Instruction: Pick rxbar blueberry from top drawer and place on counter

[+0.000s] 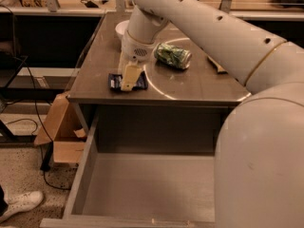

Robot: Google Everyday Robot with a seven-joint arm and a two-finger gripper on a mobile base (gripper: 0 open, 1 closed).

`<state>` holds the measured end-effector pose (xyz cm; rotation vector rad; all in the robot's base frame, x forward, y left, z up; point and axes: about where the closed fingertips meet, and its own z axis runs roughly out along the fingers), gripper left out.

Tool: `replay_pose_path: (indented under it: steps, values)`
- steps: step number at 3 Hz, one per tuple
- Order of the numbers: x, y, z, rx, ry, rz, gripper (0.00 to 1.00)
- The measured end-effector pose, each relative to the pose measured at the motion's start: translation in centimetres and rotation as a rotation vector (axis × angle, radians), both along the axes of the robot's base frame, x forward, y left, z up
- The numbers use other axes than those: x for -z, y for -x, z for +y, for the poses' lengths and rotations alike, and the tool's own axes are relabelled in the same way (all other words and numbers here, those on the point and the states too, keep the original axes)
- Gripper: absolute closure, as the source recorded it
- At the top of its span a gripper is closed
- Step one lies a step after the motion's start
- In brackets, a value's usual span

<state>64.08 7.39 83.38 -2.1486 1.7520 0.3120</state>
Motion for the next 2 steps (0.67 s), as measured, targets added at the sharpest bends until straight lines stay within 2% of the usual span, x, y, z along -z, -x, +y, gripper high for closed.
replay_pose_path:
  steps: [1, 2]
  values:
    - [0.35, -0.24, 0.27, -0.002, -0.002, 0.005, 0.97]
    - [0.36, -0.24, 0.28, -0.002, -0.002, 0.005, 0.74]
